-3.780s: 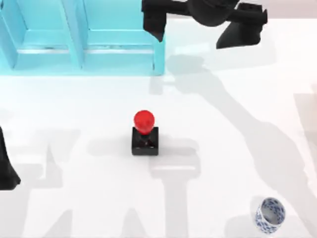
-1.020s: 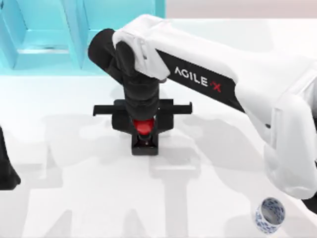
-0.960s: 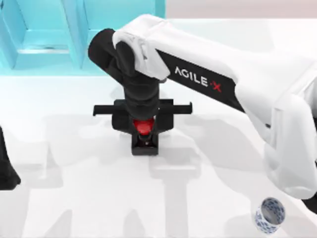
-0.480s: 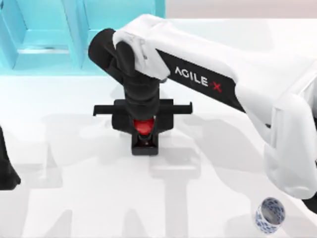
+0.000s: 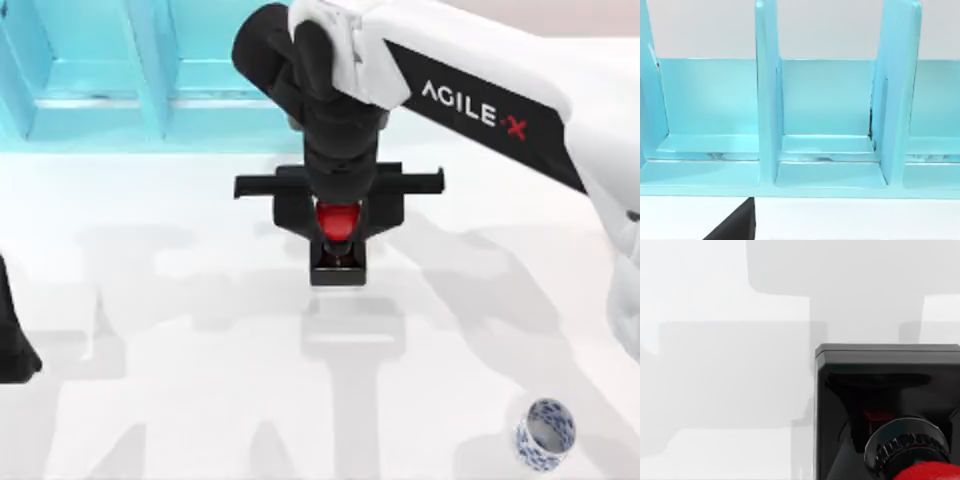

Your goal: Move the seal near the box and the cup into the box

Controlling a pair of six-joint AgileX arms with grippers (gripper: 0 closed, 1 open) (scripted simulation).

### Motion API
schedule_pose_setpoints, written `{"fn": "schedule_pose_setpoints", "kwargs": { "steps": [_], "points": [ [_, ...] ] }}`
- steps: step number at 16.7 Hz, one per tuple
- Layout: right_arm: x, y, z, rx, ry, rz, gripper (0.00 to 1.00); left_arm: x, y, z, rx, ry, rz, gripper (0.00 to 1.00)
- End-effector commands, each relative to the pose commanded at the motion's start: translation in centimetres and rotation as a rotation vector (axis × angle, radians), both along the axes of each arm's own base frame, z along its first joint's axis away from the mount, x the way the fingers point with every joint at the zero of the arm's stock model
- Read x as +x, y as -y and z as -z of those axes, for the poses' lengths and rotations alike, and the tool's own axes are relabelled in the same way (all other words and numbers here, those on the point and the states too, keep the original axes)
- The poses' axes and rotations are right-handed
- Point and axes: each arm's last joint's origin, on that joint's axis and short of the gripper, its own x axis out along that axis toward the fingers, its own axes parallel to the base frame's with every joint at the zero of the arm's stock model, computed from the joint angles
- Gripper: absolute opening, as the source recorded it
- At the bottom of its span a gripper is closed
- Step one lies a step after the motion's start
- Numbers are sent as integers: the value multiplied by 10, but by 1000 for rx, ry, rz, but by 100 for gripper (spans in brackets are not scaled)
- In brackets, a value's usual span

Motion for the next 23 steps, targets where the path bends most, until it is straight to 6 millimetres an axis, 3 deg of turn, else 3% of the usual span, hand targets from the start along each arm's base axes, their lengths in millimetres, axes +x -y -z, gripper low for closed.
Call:
{"fn": "schedule_pose_setpoints", "kwargs": {
  "steps": [2,4,6,10,12,15,20,23],
  "points": [
    [-6,19,-34,23,28,-11,0,0,0,0,0,0,0,100],
    [-7,42,-48,13,18,-5,0,0,0,0,0,0,0,100],
    [-7,55,-53,3,3,0,0,0,0,0,0,0,0,100],
    [-7,54,-53,4,8,-2,0,0,0,0,0,0,0,100],
    [-2,69,-60,19,29,-2,0,0,0,0,0,0,0,100],
    [2,118,-72,25,36,-8,0,0,0,0,0,0,0,100],
    [-13,222,-68,-1,-27,-3,0,0,0,0,0,0,0,100],
    [-23,251,-74,9,-2,-3,0,0,0,0,0,0,0,100]
  ]
}}
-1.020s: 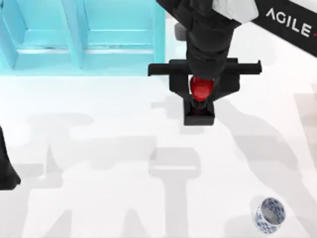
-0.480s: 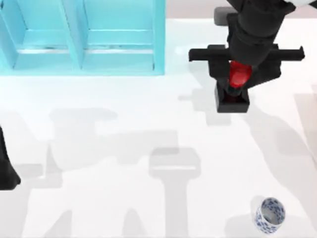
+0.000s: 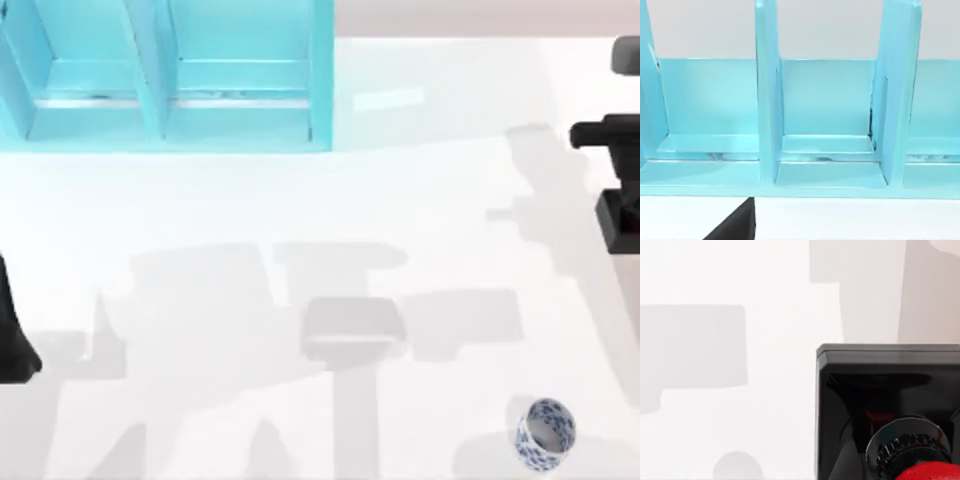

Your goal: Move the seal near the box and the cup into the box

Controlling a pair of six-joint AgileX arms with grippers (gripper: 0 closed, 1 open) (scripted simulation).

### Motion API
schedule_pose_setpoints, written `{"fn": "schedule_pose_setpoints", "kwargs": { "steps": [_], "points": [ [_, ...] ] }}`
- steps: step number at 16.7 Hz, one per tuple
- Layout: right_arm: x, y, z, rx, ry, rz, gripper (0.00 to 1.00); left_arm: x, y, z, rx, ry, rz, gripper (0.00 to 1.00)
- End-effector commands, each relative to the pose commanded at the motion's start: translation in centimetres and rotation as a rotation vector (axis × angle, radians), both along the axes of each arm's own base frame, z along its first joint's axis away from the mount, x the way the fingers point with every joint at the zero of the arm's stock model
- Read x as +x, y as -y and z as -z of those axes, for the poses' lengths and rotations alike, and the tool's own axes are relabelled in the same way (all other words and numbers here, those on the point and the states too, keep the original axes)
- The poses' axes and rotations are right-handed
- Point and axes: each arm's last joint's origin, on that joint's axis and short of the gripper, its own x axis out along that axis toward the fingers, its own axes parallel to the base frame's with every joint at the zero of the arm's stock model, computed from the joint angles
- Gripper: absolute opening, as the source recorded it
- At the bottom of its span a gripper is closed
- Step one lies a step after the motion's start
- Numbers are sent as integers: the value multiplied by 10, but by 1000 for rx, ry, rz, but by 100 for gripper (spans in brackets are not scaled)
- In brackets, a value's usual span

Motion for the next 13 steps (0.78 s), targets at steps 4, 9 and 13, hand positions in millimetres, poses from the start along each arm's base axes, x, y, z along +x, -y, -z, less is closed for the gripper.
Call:
{"fn": "schedule_pose_setpoints", "kwargs": {
  "steps": [4,9,13],
  "points": [
    [0,0,0,0,0,-1,0,0,0,0,0,0,0,100],
    [3,1,27,1,2,2,0,0,0,0,0,0,0,100],
    [4,1,59,4,8,0,0,0,0,0,0,0,0,100]
  ]
}}
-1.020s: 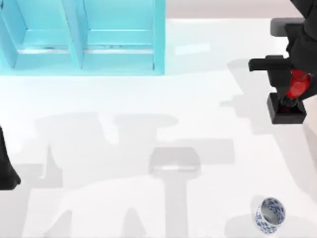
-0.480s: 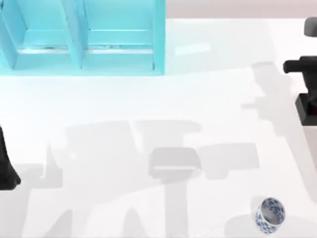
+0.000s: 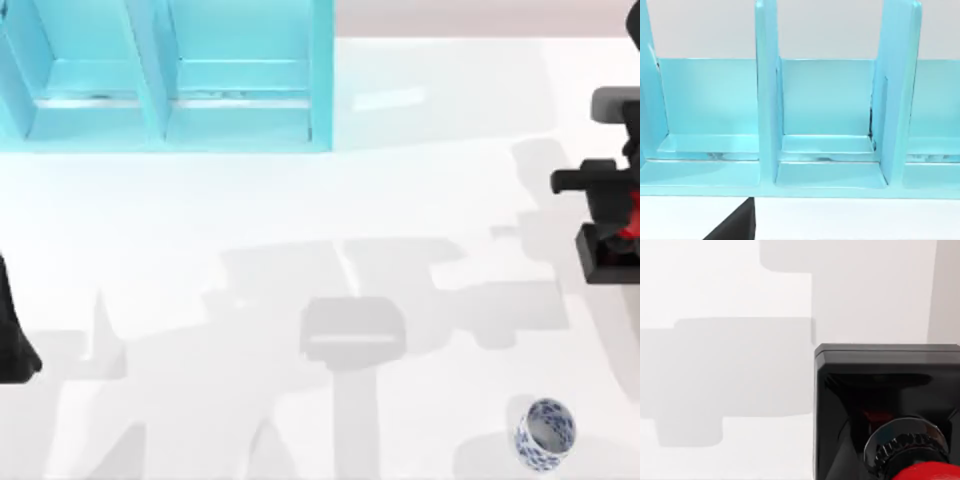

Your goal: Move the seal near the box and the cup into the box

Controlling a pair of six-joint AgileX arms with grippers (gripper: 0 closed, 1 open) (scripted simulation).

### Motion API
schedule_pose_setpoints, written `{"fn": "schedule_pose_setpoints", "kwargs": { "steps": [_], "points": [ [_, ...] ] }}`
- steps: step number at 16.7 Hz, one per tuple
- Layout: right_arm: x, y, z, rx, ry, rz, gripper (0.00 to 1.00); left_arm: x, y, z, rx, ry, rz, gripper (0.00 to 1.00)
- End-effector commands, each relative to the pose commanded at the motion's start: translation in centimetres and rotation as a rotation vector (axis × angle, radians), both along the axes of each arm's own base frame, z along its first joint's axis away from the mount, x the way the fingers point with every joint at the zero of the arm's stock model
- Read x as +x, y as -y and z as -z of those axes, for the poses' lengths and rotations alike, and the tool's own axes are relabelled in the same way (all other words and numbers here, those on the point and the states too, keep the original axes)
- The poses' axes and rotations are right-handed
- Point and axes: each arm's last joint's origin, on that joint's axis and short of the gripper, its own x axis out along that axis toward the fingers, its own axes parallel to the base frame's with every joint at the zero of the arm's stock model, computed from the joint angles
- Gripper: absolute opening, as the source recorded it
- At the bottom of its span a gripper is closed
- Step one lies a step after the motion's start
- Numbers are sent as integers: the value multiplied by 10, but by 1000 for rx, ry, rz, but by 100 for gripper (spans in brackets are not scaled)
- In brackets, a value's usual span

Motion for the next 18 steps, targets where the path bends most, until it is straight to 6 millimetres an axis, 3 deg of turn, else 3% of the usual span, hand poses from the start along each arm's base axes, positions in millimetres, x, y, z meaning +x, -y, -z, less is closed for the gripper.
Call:
{"fn": "schedule_pose_setpoints", "kwargs": {
  "steps": [5,18],
  "points": [
    [0,0,5,-1,-3,0,0,0,0,0,0,0,0,100],
    [0,0,5,-1,-3,0,98,0,0,0,0,0,0,100]
  ]
}}
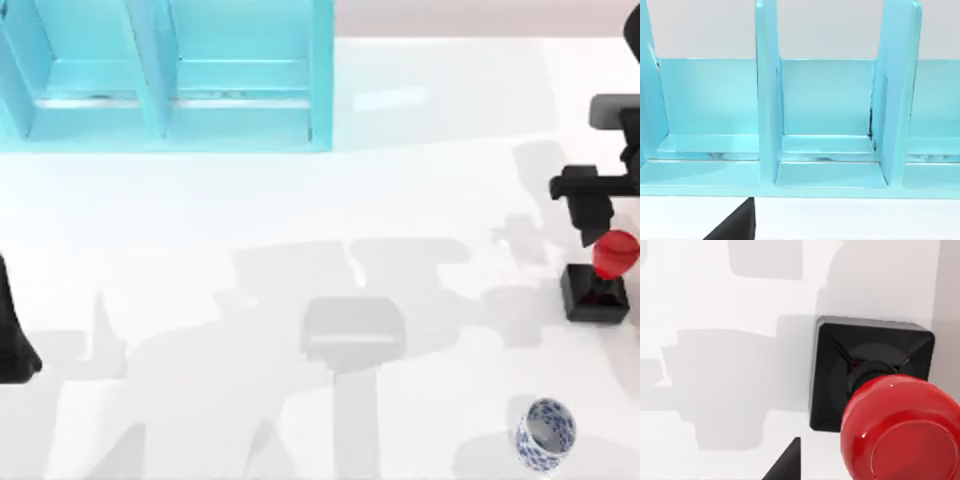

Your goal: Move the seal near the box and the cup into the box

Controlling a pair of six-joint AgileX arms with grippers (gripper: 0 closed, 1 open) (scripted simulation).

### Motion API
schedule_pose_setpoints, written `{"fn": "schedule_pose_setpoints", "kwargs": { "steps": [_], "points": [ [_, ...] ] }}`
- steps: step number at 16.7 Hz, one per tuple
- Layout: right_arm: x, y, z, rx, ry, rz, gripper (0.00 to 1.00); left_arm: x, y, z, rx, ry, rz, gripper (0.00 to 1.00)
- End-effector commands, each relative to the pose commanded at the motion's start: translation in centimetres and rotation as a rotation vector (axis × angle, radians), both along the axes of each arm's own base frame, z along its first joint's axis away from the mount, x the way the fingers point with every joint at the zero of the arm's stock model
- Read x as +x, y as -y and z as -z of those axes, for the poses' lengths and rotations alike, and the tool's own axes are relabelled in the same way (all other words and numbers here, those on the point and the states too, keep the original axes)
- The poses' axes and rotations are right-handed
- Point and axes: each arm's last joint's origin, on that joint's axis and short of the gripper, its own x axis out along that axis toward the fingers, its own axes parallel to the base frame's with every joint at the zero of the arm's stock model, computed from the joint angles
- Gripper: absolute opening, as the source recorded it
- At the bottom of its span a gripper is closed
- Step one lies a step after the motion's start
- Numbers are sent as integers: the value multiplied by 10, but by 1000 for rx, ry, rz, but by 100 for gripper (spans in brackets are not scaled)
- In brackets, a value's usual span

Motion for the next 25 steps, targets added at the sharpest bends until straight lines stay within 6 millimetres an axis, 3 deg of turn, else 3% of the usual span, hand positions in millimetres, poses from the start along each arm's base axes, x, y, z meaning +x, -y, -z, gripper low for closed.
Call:
{"fn": "schedule_pose_setpoints", "kwargs": {
  "steps": [11,14,20,25],
  "points": [
    [1,-1,-4,0,-2,-2,100,0,0,0,0,0,0,100],
    [5,-1,-26,-2,-8,-1,100,0,0,0,0,0,0,100],
    [2,-1,-93,0,-2,0,100,0,0,0,0,0,0,100],
    [0,-1,-99,0,-2,-3,100,0,0,0,0,0,0,100]
  ]
}}
